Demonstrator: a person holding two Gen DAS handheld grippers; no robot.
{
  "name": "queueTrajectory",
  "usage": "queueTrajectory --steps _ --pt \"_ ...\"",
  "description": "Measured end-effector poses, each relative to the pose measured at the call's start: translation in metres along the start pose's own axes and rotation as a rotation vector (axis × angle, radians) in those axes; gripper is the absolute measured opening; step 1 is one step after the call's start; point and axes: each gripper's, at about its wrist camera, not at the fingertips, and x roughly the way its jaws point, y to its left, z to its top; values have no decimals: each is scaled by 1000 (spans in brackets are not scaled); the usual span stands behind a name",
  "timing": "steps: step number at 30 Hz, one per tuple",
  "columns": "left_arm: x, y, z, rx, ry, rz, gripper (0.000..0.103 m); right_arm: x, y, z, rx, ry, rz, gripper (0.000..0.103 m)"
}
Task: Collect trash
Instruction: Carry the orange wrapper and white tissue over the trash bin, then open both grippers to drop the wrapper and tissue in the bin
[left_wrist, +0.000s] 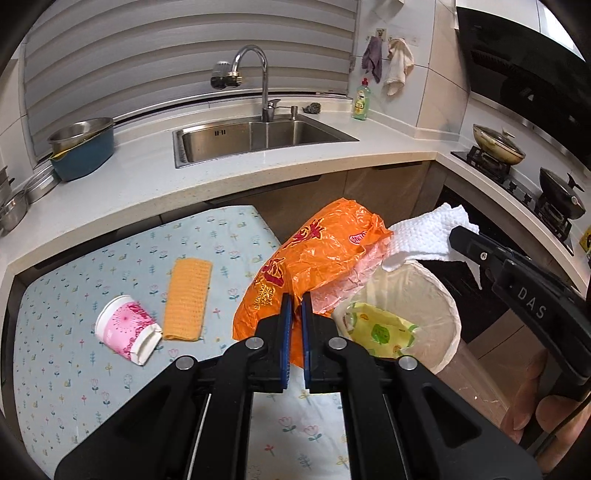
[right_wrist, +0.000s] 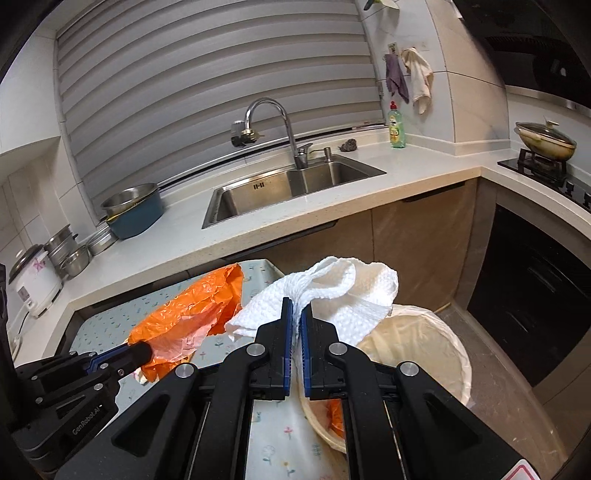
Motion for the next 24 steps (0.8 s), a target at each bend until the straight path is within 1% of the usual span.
queueTrajectory --steps 10,13,18,19,21,22,23,24 --pt "36 -58 -3 39 66 -47 5 -16 -72 -5 63 -8 -71 5" --pt "47 -71 -6 51 88 -54 5 -18 -86 -7 80 -7 -82 5" --pt "62 -86 -7 63 120 -67 6 -16 -98 -12 90 2 -89 5" --pt "65 -86 -7 61 127 -67 9 -14 -100 -13 92 5 -90 5" --pt "71 -88 -7 49 137 -62 10 -11 -103 -13 95 11 -90 5" --pt "72 -88 -6 45 139 -63 16 -10 -104 -14 96 14 -91 5" --pt "73 -88 -6 43 140 -63 27 -9 -105 -14 98 17 -90 5" --pt "74 -88 -6 41 138 -55 32 -8 -106 -14 99 19 -90 5"
